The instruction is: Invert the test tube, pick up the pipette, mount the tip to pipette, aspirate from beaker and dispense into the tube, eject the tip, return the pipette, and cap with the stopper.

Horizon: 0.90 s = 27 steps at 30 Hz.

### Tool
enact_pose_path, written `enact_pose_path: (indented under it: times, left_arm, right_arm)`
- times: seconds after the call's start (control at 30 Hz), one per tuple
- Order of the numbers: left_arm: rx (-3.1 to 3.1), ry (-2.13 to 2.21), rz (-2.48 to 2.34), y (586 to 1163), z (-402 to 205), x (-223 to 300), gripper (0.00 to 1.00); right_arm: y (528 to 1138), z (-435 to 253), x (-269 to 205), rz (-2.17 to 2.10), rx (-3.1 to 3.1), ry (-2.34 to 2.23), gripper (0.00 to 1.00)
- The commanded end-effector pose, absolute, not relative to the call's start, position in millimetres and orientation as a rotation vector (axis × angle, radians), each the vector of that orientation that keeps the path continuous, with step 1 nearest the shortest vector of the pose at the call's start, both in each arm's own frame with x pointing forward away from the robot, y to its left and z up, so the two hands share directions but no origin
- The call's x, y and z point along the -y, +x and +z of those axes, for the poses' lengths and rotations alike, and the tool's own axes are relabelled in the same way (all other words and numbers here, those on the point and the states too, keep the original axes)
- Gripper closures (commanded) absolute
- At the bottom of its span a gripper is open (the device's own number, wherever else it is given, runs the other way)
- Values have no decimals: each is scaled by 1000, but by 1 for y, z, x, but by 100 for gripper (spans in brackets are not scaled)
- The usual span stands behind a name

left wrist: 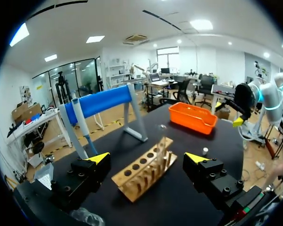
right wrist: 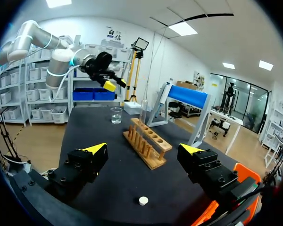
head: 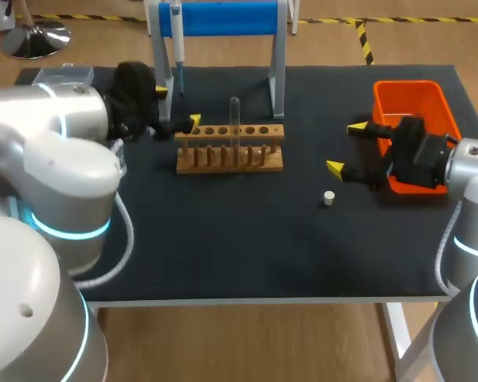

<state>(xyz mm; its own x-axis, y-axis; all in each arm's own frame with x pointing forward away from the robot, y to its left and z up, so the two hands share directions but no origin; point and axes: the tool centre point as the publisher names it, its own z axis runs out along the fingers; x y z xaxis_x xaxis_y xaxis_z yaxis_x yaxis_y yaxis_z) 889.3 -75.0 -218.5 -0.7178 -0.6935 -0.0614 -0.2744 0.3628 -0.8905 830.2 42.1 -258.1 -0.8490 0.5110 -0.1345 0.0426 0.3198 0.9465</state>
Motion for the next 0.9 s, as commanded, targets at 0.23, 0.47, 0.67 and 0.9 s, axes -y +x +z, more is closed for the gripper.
enact_pose_path:
  times: [0.23,0.47,0.67,0.9]
  left_arm:
    - [-2166,-805,-1362,864,-246,76,0]
    - [-2178,-793,-1375,859,-252,74,0]
    - [-2178,-793,-1375,859,-252,74,0]
    - [-2178,-793,-1375,859,-252,74,0]
  right_arm:
    - [829,-258,-42,1545,-2179,491,0]
    - [829,-258,-42,1545,-2179,491,0]
    - [829,-258,-42,1545,-2179,491,0]
    - [829,-258,-42,1545,-2179,491,0]
